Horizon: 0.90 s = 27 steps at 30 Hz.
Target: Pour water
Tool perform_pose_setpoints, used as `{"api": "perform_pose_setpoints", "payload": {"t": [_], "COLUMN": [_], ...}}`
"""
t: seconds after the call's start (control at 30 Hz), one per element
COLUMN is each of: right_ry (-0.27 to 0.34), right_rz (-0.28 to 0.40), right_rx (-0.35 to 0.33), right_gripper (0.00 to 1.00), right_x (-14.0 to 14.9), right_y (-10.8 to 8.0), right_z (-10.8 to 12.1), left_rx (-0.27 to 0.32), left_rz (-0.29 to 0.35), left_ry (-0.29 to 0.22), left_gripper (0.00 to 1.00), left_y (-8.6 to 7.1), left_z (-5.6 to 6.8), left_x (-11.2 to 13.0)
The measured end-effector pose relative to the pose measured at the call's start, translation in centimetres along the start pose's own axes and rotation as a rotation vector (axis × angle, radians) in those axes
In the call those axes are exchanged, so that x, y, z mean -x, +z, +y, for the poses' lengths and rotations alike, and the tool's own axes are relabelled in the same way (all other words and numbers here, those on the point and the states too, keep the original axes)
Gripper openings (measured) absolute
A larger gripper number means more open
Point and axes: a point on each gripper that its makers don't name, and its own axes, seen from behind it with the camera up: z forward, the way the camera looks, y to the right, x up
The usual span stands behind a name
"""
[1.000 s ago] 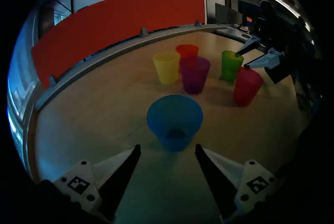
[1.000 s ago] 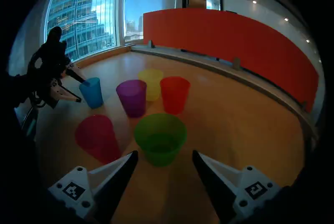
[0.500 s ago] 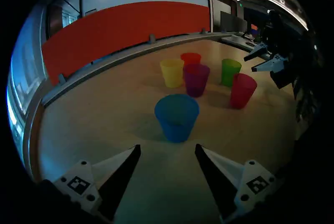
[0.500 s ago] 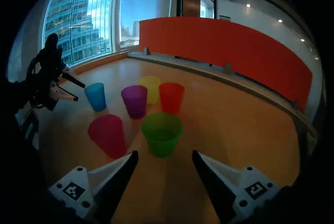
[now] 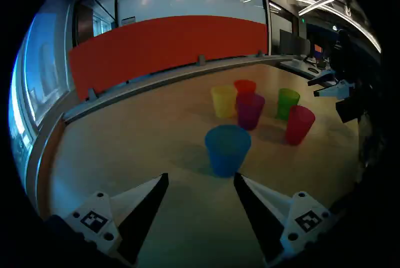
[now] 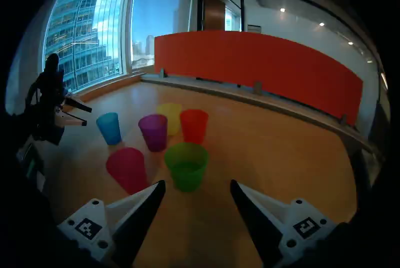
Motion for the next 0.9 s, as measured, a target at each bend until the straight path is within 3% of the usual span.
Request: {"api": "perform_pose_setpoints", "payload": {"t": [0.37, 0.9], "right_ry": [0.066, 0.127], "right_rz": [0.082, 0.235], "right_rx": [0.128, 0.302], "right_gripper": [1.0, 1.0], "right_x": [-1.5, -5.1], "right_y": [-1.2, -1.7], "right_z": [2.3, 4.6], "left_rx": [-0.116, -0.287], "left_rz": [0.128, 0.282], "left_ry": [-0.104, -0.195], "left_gripper": [0.97, 0.97], "left_y": [-1.1, -3.0], "left_z": [-2.8, -6.3], "left_x": [-1.8, -4.1]}}
